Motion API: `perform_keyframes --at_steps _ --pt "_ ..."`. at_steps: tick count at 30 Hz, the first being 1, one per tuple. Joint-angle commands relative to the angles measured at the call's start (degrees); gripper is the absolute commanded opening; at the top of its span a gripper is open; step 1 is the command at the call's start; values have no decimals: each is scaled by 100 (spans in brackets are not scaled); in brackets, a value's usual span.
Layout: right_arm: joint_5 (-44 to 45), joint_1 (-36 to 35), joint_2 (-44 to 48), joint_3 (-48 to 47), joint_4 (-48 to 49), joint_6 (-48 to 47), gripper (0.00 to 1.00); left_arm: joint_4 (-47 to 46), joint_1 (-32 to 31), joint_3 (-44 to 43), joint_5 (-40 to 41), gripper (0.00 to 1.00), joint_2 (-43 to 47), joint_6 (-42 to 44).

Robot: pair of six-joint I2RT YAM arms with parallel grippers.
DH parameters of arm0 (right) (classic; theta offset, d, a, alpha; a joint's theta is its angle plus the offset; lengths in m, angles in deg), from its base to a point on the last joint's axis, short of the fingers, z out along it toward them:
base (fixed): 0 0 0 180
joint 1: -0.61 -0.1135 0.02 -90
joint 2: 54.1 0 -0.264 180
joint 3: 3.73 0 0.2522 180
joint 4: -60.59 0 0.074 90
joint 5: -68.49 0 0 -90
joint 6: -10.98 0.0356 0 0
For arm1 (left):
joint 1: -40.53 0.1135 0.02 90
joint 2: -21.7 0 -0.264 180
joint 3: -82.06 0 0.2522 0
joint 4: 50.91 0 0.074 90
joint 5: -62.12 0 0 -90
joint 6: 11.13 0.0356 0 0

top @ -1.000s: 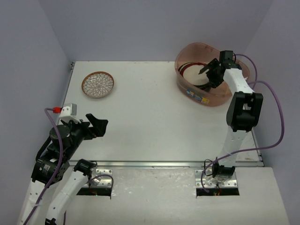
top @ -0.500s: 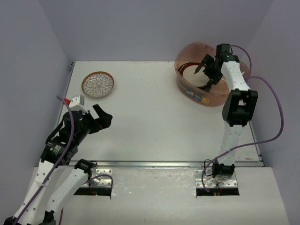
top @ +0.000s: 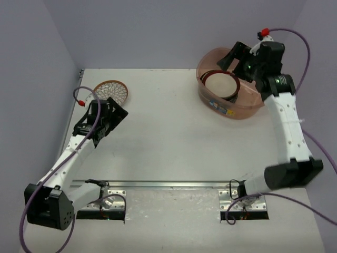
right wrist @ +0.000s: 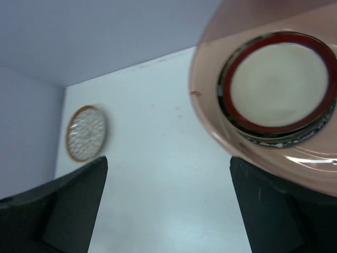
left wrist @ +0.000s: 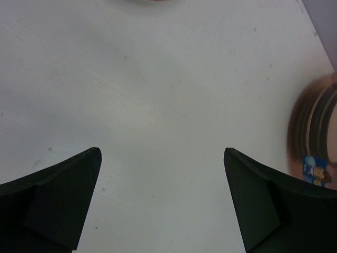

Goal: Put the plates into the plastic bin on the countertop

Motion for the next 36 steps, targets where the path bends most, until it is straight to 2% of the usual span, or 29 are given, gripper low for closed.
perform_keyframes --at_steps 1,4,7,10,12,16,20,24,26,29,31,33,36 --pt "-1553 43 1759 1963 1498 318 99 -1269 879 -382 -425 100 -870 -732" --pt "-2643 29 3085 3600 2340 767 99 -1768 1423 -464 -501 100 -1581 -1008" --pt "-3923 18 3998 5187 3282 1351 99 -2416 1796 -569 -625 100 -2298 -1196" --pt "-4983 17 4818 6071 3717 1728 99 -2775 2163 -974 -800 100 -2964 -1273" --pt "-5158 17 5236 6403 3485 1608 99 -2755 2312 -1284 -843 100 -3491 -1299" --pt "-4866 17 5906 6488 2394 1008 99 -3026 2503 -1767 -948 99 -4295 -1174" --pt "-4723 17 6149 6455 1957 830 99 -2476 2524 -2188 -948 94 -4973 -1095" --pt "-4582 17 6044 6328 1802 733 99 -2299 2537 -2235 -941 81 -5317 -1232" --pt "-4534 23 5993 6299 1806 763 99 -2216 2529 -2427 -1108 63 -5452 -1221" --pt "-4468 17 5950 6369 1901 849 99 -1893 2529 -2724 -1234 21 -5768 -1171" --pt "-4355 17 5930 6440 1991 898 99 -1609 2529 -2964 -1414 3 -5889 -1053" --pt "-4262 9 5886 6611 2295 1047 99 -1370 2497 -2977 -1557 0 -5769 -995" --pt "-4107 18 5604 6801 2968 1561 99 -1472 2430 -2259 -1557 0 -5047 -1022"
